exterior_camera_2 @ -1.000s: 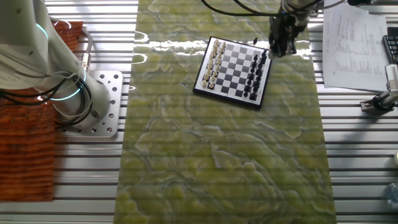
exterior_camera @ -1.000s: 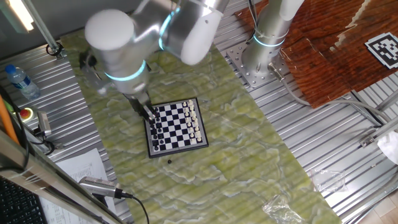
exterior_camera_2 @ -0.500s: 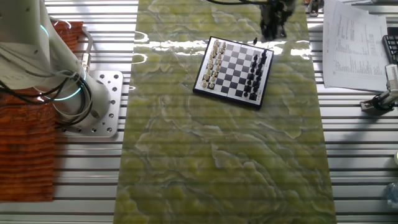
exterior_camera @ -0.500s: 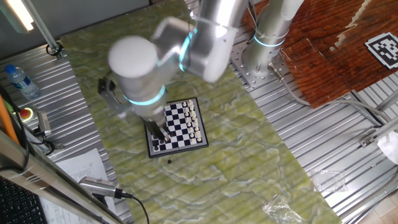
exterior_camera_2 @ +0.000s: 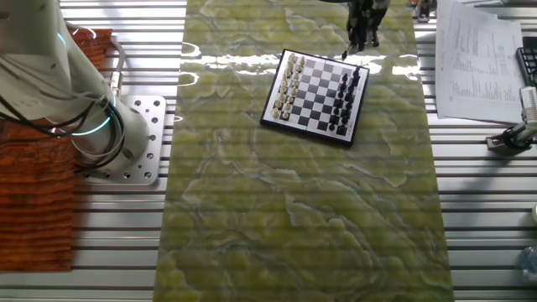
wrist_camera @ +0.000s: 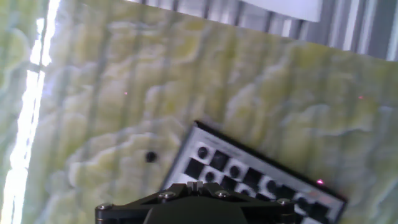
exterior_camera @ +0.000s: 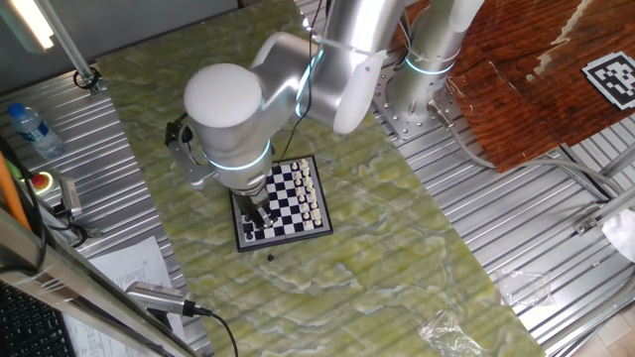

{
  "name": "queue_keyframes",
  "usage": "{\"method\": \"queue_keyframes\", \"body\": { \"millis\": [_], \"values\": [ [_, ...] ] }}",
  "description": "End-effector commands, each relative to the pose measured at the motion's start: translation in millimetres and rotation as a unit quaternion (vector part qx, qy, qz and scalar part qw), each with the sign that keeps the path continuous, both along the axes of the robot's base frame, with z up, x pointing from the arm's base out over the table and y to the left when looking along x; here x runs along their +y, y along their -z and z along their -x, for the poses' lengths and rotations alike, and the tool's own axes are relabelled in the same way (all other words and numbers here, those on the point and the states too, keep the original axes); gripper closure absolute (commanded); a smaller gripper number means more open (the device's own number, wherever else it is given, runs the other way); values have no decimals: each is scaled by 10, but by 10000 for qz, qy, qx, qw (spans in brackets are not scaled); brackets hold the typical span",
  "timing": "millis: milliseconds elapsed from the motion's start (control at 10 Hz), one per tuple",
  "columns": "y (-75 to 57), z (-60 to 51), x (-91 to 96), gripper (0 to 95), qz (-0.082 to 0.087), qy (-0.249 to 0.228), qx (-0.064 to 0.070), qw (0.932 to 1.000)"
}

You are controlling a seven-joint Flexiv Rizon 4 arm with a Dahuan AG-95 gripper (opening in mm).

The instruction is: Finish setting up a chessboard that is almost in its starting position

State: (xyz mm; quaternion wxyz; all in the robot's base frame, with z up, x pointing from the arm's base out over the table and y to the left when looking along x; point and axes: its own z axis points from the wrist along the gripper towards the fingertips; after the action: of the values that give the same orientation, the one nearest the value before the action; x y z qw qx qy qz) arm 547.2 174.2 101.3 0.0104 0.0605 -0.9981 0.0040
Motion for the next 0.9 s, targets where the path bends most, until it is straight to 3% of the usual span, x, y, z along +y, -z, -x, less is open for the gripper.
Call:
{"method": "queue_keyframes", "body": {
  "millis": [100, 300, 400, 700, 900],
  "values": [
    [63, -3, 102, 760, -259, -672, 4, 9974],
    [156, -52, 295, 760, -440, -565, -68, 9974],
    [188, -64, 334, 760, -435, -516, -63, 9977],
    [382, -161, 479, 760, -480, -336, -221, 9980],
    [501, -175, 537, 760, -404, -232, -243, 9986]
  ]
}}
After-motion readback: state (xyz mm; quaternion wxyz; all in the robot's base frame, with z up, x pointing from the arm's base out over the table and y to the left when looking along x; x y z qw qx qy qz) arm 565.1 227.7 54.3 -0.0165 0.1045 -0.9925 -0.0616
